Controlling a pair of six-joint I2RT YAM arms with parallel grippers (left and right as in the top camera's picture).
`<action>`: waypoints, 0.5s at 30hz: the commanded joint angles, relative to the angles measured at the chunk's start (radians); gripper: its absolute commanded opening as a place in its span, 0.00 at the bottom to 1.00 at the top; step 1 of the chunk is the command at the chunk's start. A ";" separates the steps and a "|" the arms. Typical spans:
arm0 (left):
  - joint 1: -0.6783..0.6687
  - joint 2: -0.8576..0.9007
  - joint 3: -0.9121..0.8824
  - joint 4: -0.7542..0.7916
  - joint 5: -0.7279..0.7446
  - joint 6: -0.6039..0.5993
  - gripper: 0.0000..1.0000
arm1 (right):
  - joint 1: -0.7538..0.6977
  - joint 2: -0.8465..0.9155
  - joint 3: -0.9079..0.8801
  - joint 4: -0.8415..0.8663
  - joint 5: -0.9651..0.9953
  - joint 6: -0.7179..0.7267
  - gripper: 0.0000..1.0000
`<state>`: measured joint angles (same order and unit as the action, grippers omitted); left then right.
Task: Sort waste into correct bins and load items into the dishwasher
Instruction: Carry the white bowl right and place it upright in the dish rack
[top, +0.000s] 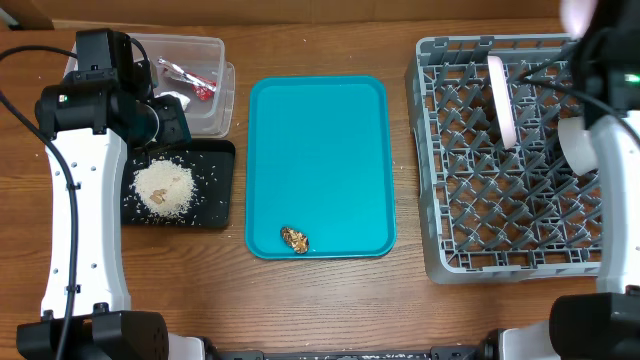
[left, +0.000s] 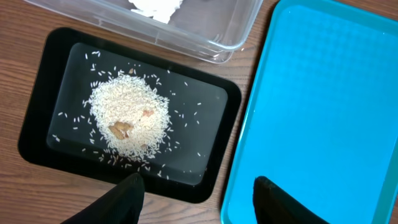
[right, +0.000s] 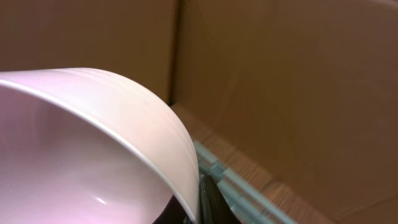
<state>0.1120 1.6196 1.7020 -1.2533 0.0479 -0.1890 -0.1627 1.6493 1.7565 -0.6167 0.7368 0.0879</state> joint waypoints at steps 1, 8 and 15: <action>0.000 -0.005 0.015 0.005 -0.002 -0.018 0.60 | -0.062 0.051 0.003 0.049 0.050 -0.095 0.04; 0.000 -0.005 0.015 0.020 0.005 -0.029 0.62 | -0.122 0.264 0.003 0.275 0.420 -0.226 0.04; 0.000 -0.005 0.015 0.035 0.005 -0.029 0.63 | -0.124 0.461 0.003 0.328 0.505 -0.275 0.04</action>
<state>0.1120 1.6196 1.7020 -1.2236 0.0483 -0.2047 -0.2863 2.0697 1.7576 -0.2951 1.1427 -0.1616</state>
